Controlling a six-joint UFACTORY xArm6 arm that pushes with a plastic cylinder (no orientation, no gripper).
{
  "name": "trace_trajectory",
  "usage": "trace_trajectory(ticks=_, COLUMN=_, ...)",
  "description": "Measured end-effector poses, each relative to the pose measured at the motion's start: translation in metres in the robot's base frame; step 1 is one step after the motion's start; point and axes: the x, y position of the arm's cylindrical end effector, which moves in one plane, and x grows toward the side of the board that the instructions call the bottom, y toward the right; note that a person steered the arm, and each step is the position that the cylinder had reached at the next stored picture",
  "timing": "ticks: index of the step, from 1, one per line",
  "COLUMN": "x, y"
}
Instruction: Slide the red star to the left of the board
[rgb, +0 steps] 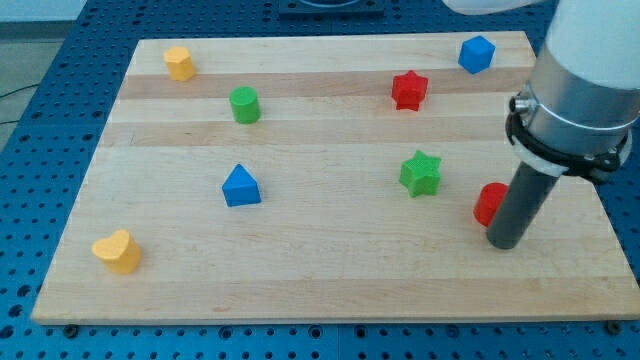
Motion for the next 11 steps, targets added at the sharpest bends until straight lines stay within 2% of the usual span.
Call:
trace_trajectory(ticks=1, x=-0.002, y=0.040)
trace_trajectory(ticks=4, x=-0.193, y=0.053)
trace_trajectory(ticks=5, x=-0.224, y=0.025)
trace_trajectory(ticks=6, x=-0.241, y=-0.005)
trace_trajectory(ticks=7, x=-0.230, y=-0.005)
trace_trajectory(ticks=11, x=-0.230, y=-0.020)
